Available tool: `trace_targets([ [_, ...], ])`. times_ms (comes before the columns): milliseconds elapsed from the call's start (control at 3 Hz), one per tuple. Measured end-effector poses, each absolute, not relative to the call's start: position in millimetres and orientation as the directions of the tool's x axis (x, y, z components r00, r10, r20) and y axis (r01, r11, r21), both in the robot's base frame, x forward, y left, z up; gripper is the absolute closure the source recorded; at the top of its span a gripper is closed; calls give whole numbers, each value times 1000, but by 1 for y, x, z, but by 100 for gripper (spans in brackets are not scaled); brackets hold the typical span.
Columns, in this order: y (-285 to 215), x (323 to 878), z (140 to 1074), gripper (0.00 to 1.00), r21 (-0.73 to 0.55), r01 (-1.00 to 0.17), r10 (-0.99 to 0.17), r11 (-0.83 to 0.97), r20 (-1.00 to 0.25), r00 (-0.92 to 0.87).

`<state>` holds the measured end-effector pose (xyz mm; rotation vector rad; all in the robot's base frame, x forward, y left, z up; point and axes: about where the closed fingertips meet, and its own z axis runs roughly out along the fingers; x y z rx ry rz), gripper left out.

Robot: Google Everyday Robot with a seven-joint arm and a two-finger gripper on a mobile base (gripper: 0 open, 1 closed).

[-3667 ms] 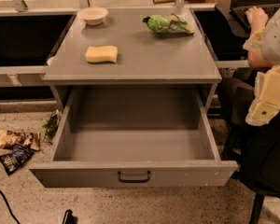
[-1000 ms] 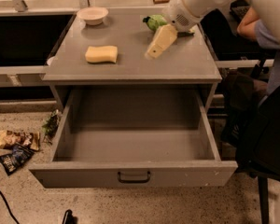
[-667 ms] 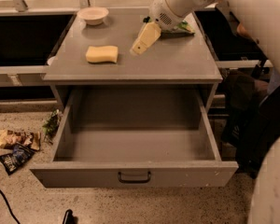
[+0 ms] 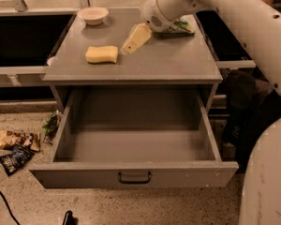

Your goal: Place sponge into top drawer

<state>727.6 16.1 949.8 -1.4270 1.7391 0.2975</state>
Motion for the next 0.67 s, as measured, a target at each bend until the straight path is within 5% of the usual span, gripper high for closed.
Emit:
trace_targets([
  [667, 56, 742, 917, 0, -272, -902, -640, 335, -768, -7],
])
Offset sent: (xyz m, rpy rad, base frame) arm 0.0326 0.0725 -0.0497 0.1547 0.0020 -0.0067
